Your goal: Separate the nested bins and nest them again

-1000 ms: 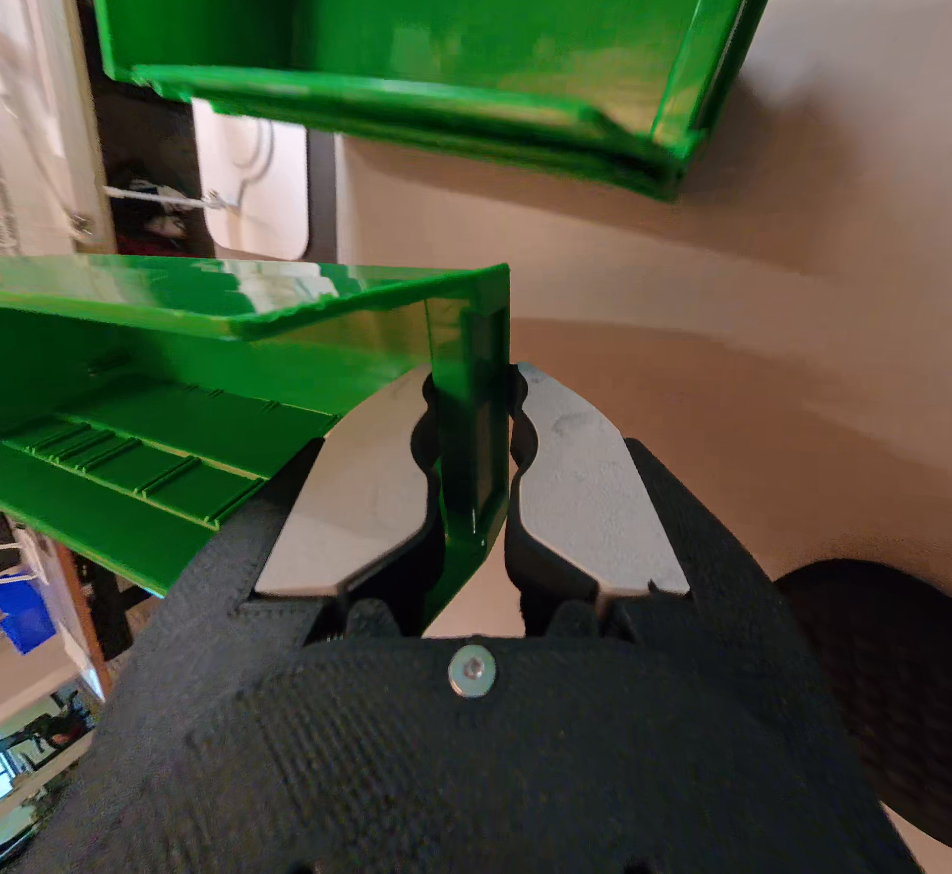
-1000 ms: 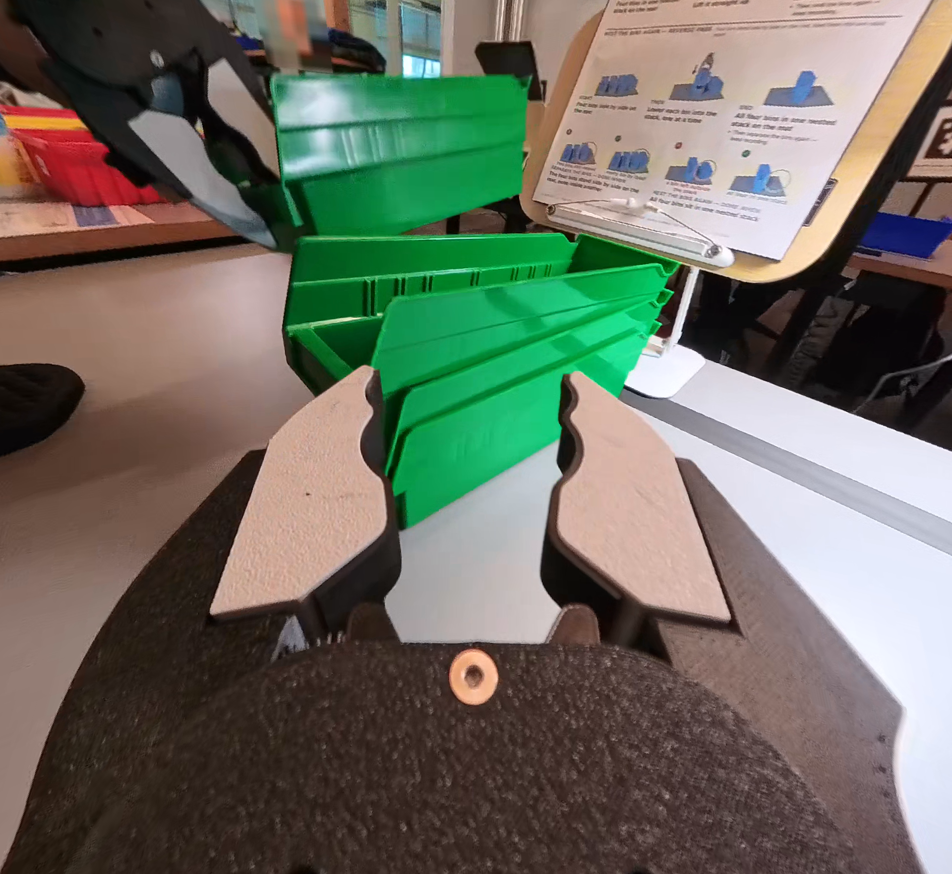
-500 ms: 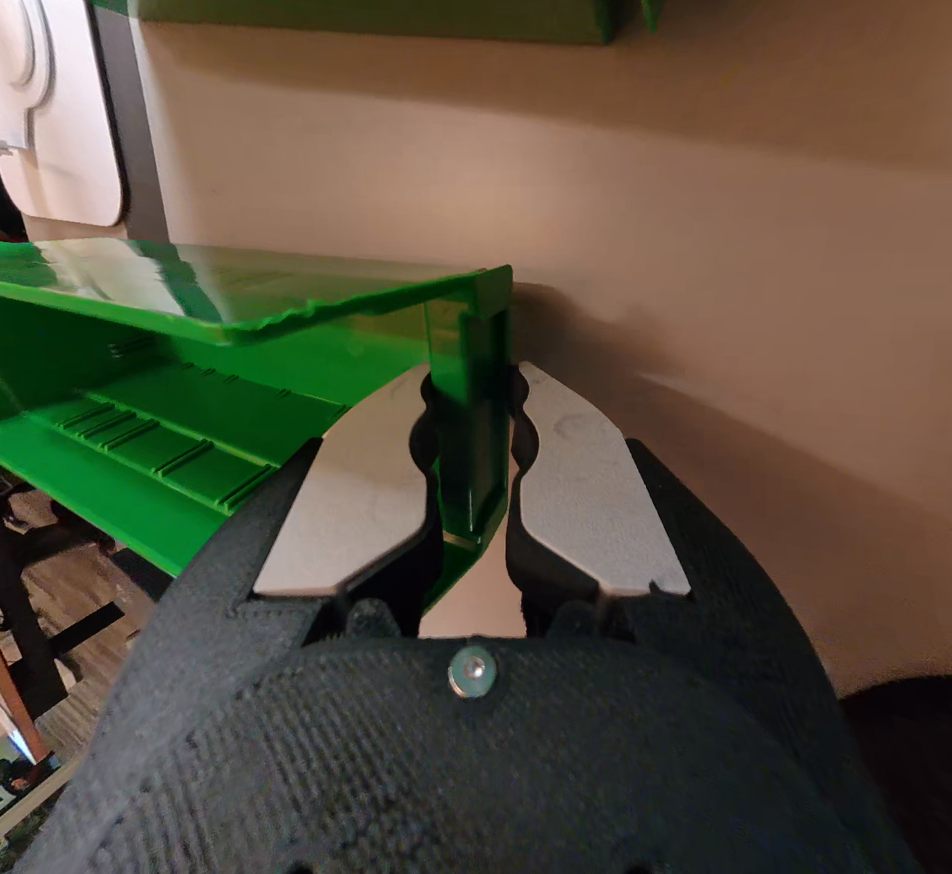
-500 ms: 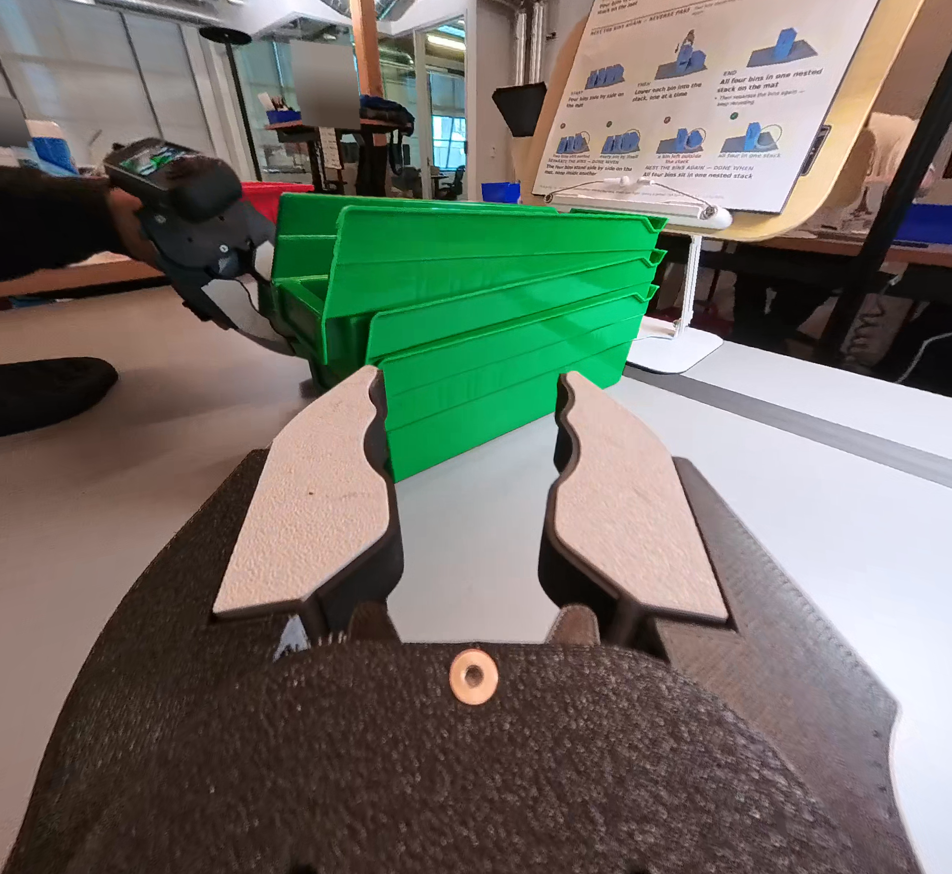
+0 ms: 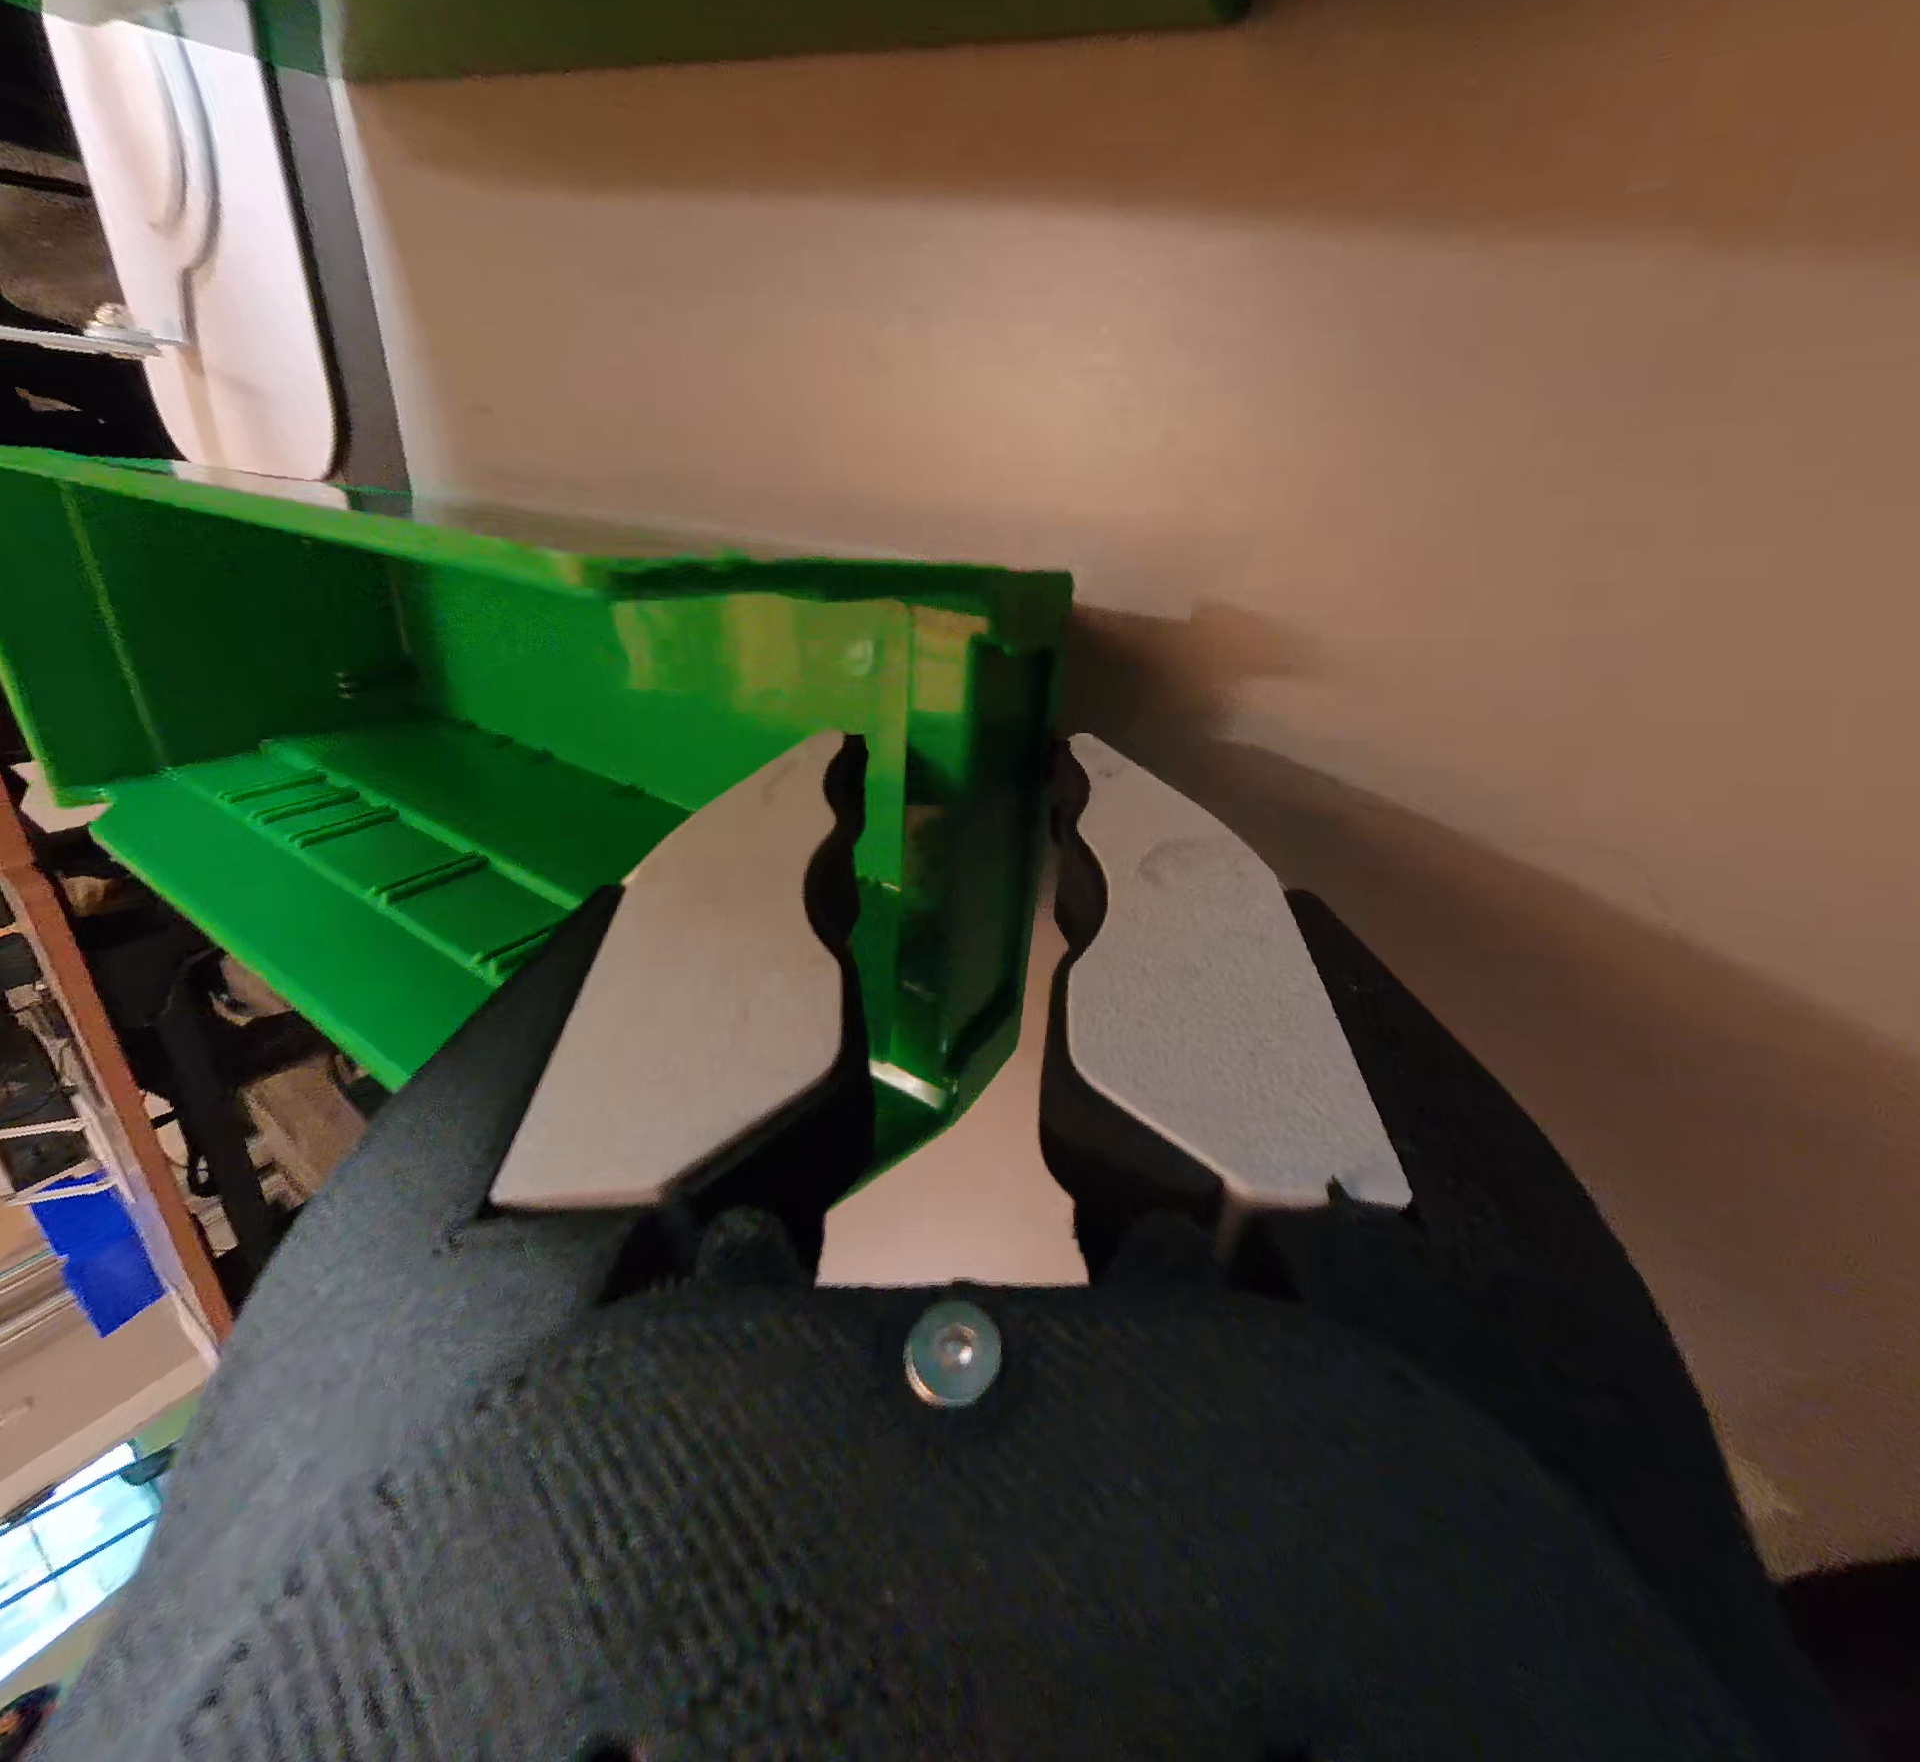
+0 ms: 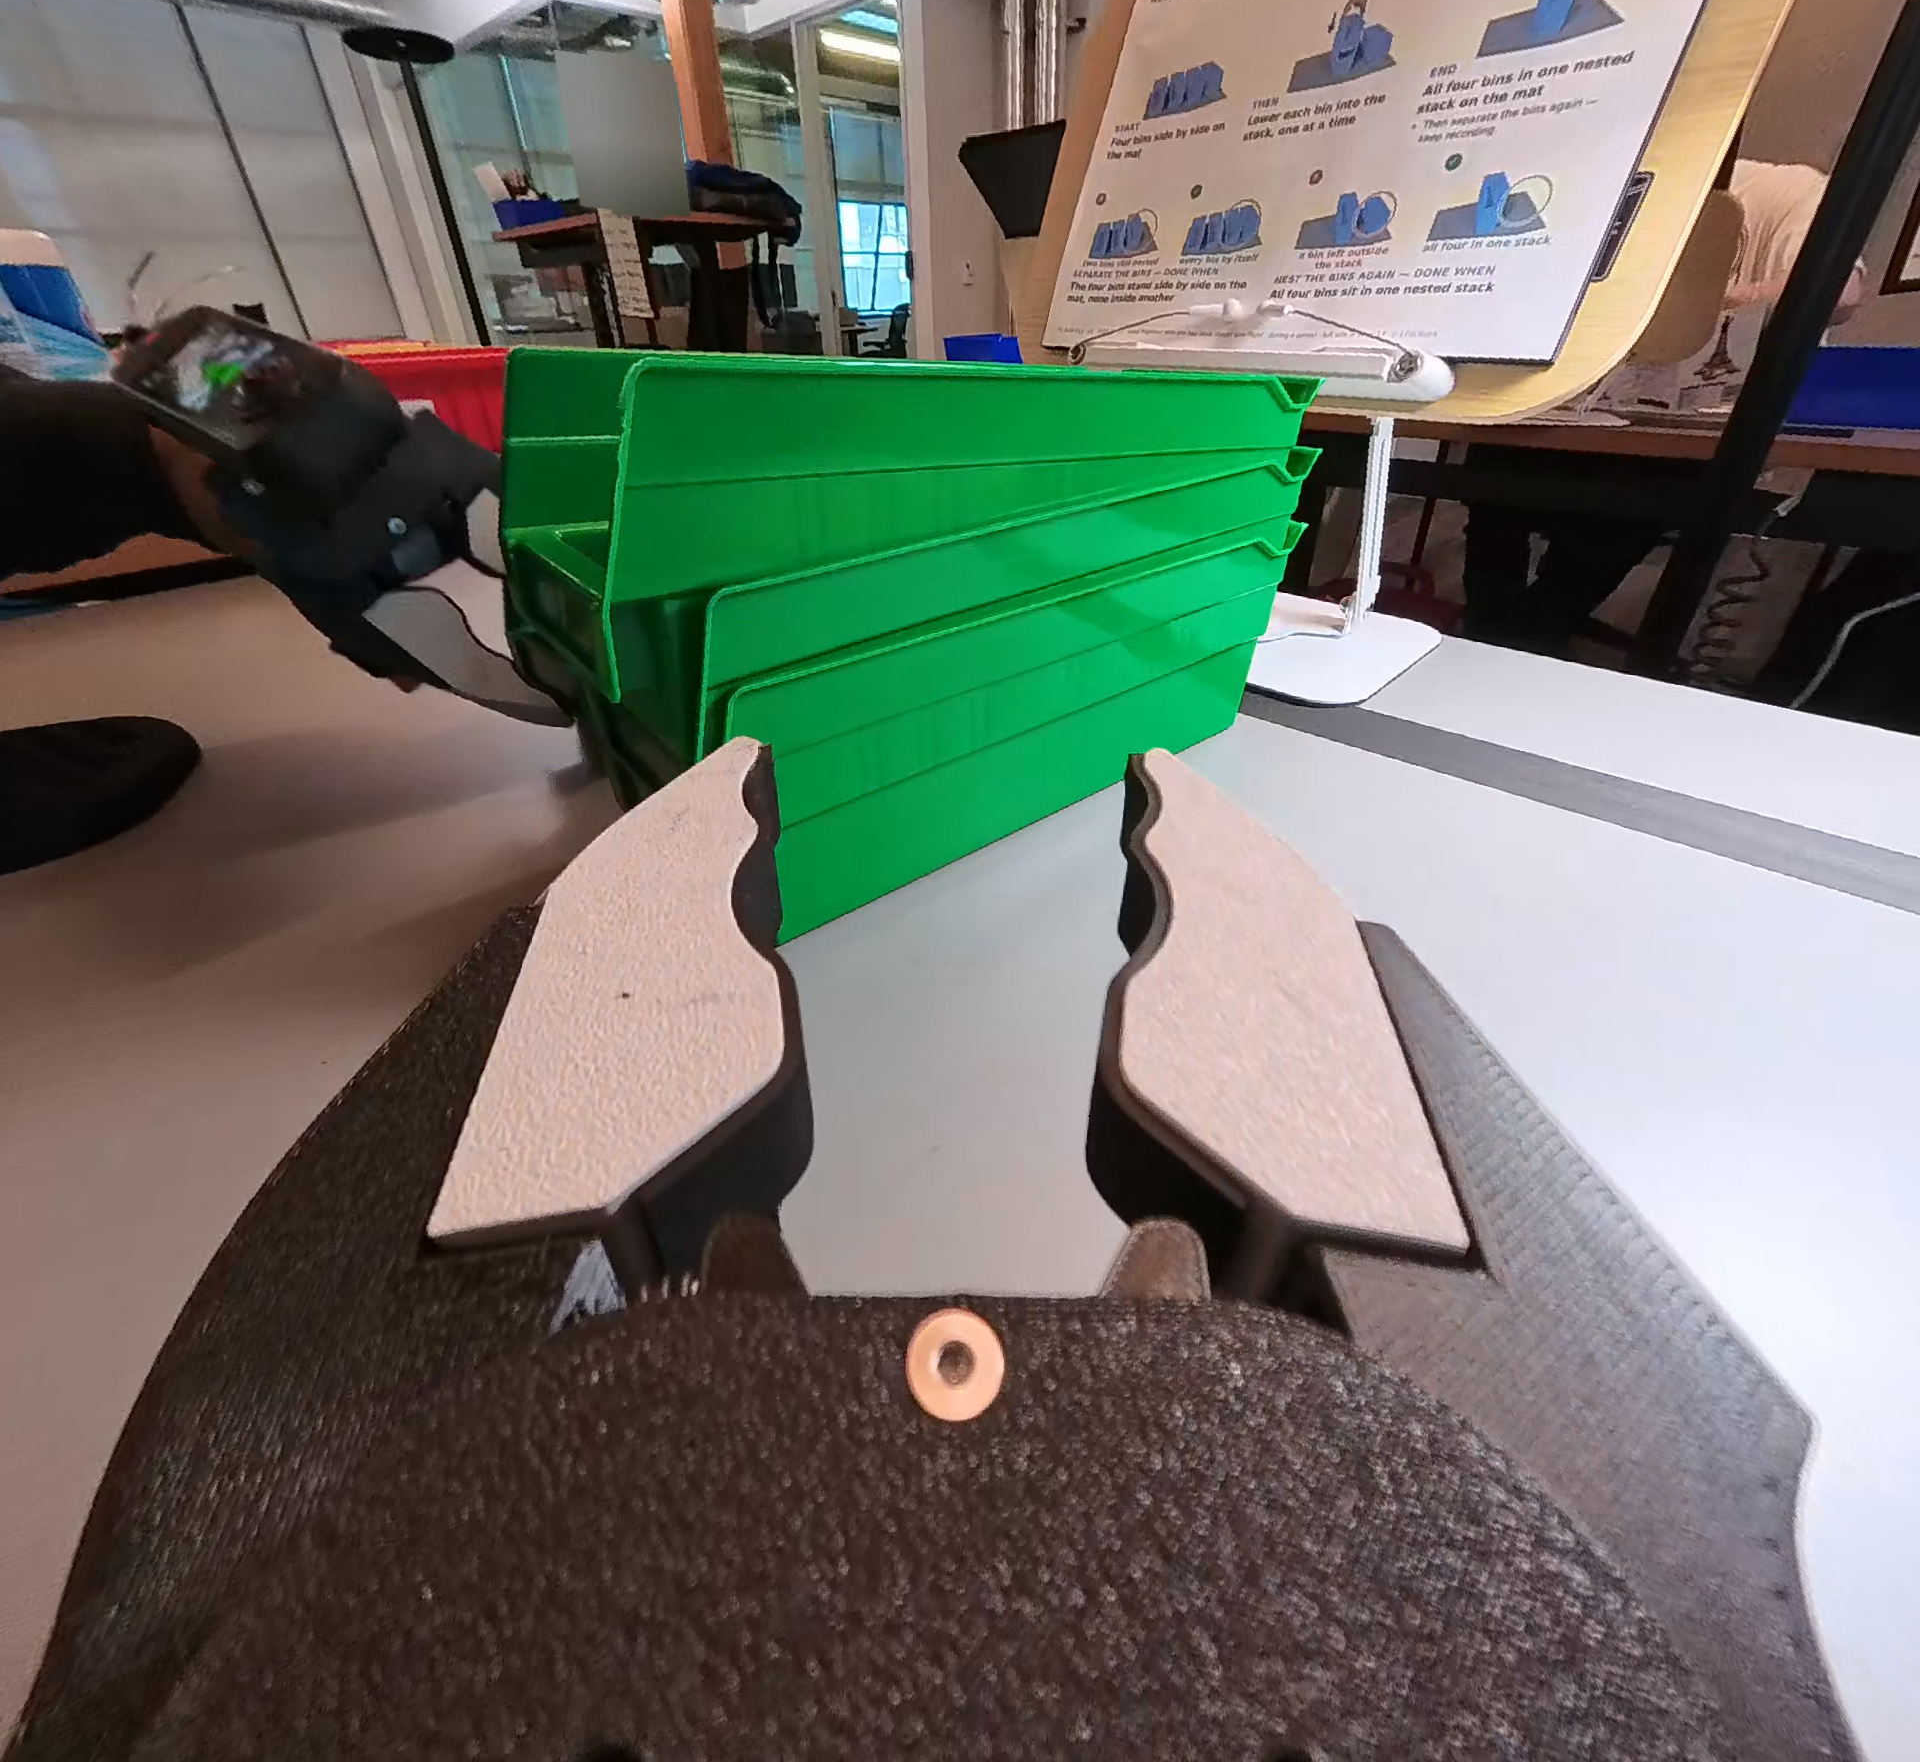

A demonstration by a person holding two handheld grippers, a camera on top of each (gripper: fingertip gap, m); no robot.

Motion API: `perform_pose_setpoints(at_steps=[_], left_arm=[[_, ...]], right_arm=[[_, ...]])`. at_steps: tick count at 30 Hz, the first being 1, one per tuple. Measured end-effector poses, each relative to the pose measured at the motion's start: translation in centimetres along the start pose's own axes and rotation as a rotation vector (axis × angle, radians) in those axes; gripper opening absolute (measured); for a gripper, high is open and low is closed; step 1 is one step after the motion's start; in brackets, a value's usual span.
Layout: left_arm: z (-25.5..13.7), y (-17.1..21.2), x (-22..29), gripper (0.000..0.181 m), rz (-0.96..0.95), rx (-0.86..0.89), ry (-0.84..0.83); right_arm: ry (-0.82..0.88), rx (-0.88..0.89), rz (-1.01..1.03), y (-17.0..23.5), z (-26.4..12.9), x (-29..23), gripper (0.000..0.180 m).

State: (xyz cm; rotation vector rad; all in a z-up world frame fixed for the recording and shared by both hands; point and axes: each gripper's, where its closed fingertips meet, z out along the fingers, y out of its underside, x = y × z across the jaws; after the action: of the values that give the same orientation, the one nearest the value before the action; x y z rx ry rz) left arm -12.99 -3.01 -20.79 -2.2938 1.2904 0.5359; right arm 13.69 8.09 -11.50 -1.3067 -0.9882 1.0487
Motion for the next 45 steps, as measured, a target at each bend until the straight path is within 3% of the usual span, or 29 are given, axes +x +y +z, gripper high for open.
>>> perform_pose_setpoints(at_steps=[9, 16, 20, 25, 28, 33, 35, 45], left_arm=[[-6.8, -7.3, -0.7, 0.048, -0.276, 0.471, 0.009], [-7.5, -9.5, 2.2, 0.048, -0.516, 0.747, 0.051], [-7.4, -8.8, 2.8, 0.047, -0.611, 0.808, 0.006], [-8.1, -6.3, 1.9, 0.052, -0.785, 0.829, -0.039], [-9.2, -5.6, 1.7, 0.053, -0.855, 0.878, -0.054], [-10.3, -5.6, 2.2, 0.054, -0.819, 0.891, -0.132], [-10.6, -5.8, 2.3, 0.054, -0.801, 0.896, -0.142], [-9.2, -5.1, 2.1, 0.052, -0.813, 0.855, -0.152]], right_arm=[[0.015, -0.001, -0.096, -0.9, 0.2, -1.3, 0.058], [-0.044, -0.115, -0.495, -4.9, 3.3, -9.4, 0.050], [-0.079, -0.318, -0.749, -4.6, 6.6, -12.9, 0.051], [-0.073, -0.567, -0.927, -2.9, 10.2, -13.5, 0.050], [-0.079, -0.780, -0.961, -0.1, 11.1, -12.5, 0.054], [-0.037, -0.965, -1.015, 3.3, 11.8, -10.8, 0.047], [-0.001, -0.993, -1.075, 3.6, 12.0, -9.8, 0.037], [-0.082, -0.929, -0.971, 0.1, 12.1, -10.1, 0.037]])
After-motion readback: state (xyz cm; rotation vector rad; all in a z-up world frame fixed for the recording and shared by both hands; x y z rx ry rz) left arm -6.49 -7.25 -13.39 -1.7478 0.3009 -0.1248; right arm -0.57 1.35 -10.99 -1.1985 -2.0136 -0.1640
